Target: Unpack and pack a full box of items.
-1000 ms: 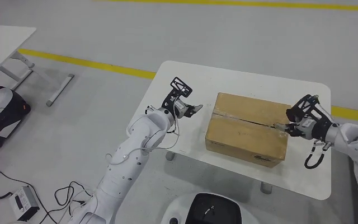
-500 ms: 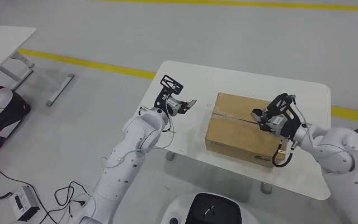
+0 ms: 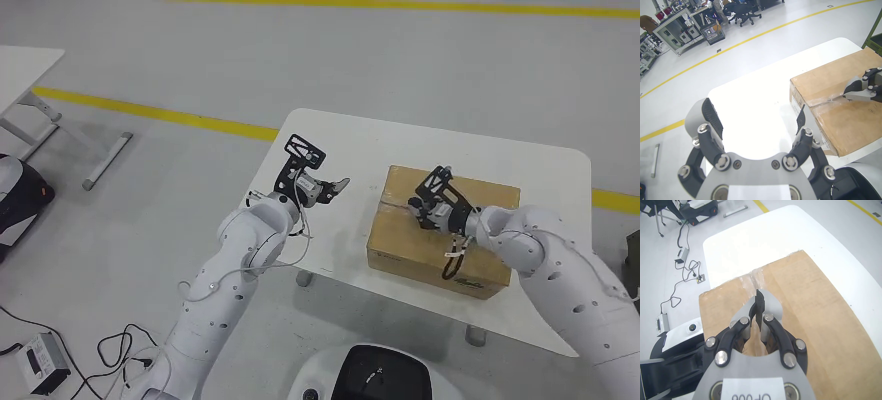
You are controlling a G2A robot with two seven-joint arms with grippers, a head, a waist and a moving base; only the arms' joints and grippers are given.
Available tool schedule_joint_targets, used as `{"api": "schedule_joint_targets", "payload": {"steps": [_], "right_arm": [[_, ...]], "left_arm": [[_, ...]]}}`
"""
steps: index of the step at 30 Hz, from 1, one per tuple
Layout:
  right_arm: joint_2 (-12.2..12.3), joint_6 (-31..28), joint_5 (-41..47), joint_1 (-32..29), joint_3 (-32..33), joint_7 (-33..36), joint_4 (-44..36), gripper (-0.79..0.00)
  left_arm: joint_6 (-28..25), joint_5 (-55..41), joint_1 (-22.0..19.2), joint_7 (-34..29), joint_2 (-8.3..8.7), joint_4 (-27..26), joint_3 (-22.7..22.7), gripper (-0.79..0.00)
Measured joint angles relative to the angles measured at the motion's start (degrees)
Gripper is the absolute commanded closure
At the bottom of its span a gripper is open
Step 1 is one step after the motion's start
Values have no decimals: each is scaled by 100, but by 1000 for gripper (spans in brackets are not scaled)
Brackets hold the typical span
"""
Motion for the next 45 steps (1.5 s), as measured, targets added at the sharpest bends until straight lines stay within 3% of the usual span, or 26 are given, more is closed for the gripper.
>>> {"api": "schedule_joint_targets", "payload": {"steps": [8,15,22,29,36,45], "right_arm": [[-354,-27,-32,277,-275,-180,811,0],[-449,-300,19,438,-117,-696,1135,0],[-179,-619,3,350,462,-929,1112,0],[186,-1022,-194,-126,1015,-578,313,0],[491,-930,-444,-821,1467,41,-667,0],[618,-625,-555,-1251,1694,444,-1032,0]], "left_arm": [[0,0,0,0,0,0,0,-785],[0,0,0,0,0,0,0,-785],[0,0,0,0,0,0,0,-785],[0,0,0,0,0,0,0,-785],[0,0,0,0,0,0,0,-785],[0,0,0,0,0,0,0,-785]]}}
